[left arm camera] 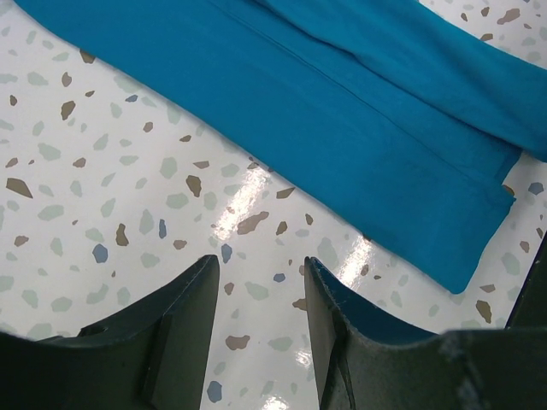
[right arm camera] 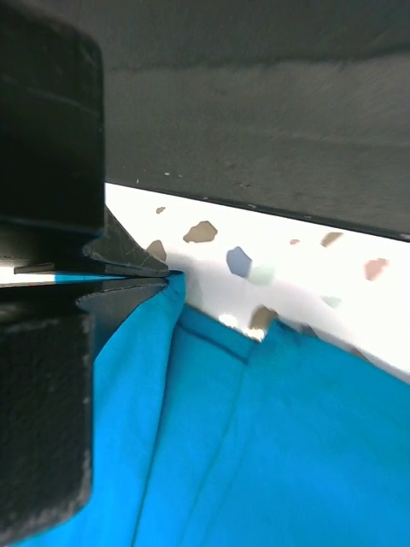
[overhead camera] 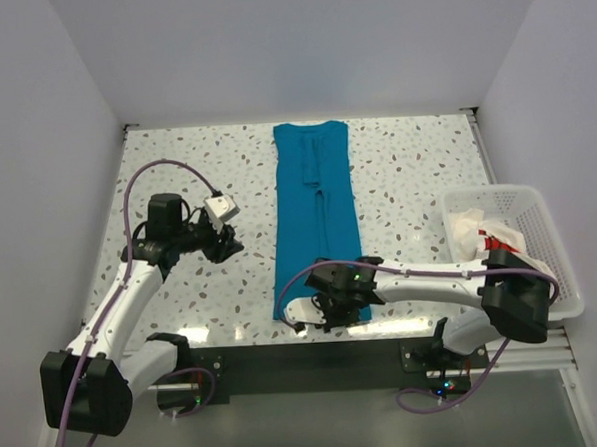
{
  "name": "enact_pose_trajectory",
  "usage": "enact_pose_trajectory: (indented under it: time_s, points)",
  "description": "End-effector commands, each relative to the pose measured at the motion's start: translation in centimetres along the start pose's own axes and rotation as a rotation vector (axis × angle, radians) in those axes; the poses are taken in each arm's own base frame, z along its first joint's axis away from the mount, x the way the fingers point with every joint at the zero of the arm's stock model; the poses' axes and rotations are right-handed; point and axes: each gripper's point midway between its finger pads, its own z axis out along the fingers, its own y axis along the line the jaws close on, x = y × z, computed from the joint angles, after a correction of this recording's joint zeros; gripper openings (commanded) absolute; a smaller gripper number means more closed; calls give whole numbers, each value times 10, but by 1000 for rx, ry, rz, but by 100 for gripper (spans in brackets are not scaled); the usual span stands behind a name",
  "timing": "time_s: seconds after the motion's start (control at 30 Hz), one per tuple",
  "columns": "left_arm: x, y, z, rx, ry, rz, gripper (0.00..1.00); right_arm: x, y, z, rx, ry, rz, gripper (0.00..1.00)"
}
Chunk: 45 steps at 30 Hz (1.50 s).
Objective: Fold and stack the t-shirts
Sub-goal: Fold the tshirt
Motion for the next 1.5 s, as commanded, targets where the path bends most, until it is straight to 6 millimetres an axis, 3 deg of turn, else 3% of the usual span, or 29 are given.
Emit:
enact_pose_trajectory:
  time_s: [0.0, 0.23, 0.63, 0.83, 0.9, 0.93, 1.03, 1.1, 1.2, 1.3, 1.33, 1.47]
  points:
    - [-25, 7, -6, -24, -54, 22, 50, -43, -7, -31, 17, -147, 9, 0]
    - [-28, 9, -7, -33, -59, 26, 50, -58, -9, -34, 0, -184, 3, 0]
    - [-26, 7, -8, -28, -52, 19, 50, -40, -10, 22, -50, -118, 22, 0]
    - [-26, 6, -8, -19, -51, 32, 51, -35, -6, 30, -88, -83, 23, 0]
    - [-24, 4, -7, -6, -46, 47, 53, -40, -8, 23, -87, -82, 23, 5]
    - [-23, 4, -8, -4, -43, 51, 54, -44, -11, 17, -76, -91, 24, 17]
    - [-22, 2, -7, 9, -43, 71, 57, -56, -16, -12, -32, -140, 13, 41]
    - [-26, 3, -6, 14, -54, 78, 58, -67, -25, -37, 22, -189, -5, 47]
    - [-26, 2, -3, 32, -59, 91, 58, -59, -31, -74, 68, -235, 3, 48]
    - [-18, -10, -1, 116, -54, 171, 57, -27, -41, -95, 129, -235, -84, 46]
    - [-14, -13, 0, 135, -52, 198, 57, -4, -36, -90, 118, -202, -82, 45]
    - [19, -46, 6, 296, 14, 463, 56, 32, -15, -77, 98, -186, -235, 44]
